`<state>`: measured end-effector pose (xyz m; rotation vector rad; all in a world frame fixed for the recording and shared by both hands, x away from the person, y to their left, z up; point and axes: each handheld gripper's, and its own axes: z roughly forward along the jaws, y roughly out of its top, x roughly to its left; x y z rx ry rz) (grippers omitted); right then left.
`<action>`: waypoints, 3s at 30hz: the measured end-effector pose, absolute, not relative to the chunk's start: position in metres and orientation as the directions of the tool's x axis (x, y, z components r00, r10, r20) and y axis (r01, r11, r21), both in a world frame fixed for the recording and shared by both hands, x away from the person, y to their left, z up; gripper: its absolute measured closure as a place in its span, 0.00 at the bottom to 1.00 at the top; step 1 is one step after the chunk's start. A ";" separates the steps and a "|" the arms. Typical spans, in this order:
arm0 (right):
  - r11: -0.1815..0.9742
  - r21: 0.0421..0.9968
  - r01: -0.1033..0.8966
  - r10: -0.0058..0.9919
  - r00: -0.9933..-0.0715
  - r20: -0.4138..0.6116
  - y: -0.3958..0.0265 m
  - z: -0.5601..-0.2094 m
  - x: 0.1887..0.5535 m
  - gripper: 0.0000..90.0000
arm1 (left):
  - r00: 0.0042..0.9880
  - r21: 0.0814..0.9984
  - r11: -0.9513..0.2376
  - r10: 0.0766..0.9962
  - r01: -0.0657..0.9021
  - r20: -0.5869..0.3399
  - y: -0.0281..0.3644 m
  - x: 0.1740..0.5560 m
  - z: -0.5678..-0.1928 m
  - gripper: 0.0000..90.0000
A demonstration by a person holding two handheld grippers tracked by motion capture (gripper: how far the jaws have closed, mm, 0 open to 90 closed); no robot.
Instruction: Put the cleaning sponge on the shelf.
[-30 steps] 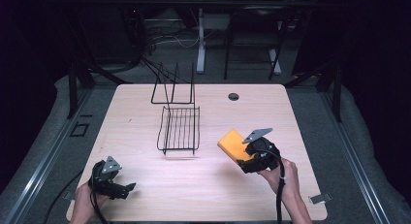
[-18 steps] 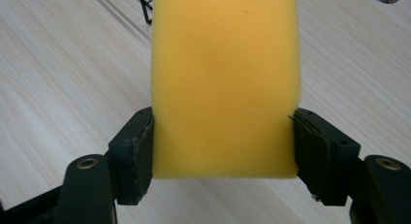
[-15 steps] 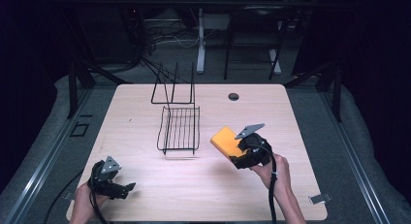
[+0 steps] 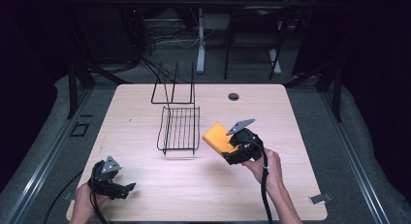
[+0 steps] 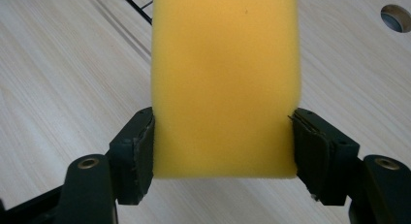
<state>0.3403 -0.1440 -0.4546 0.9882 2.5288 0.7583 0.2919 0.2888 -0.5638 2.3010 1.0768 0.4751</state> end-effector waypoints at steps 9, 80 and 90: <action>0.621 0.593 0.513 0.690 -0.717 -0.102 -0.133 -0.451 0.342 0.35 | 0.616 0.612 -0.528 0.783 0.588 0.083 0.289 0.292 -0.563 0.00; 0.624 0.639 0.450 0.647 -0.756 -0.099 -0.041 -0.474 0.377 0.36 | 0.622 0.623 -0.528 0.779 0.577 0.083 0.288 0.292 -0.562 0.00; 0.625 0.642 0.445 0.650 -0.751 -0.113 -0.034 -0.481 0.386 0.36 | 0.623 0.624 -0.526 0.779 0.578 0.079 0.289 0.292 -0.562 0.00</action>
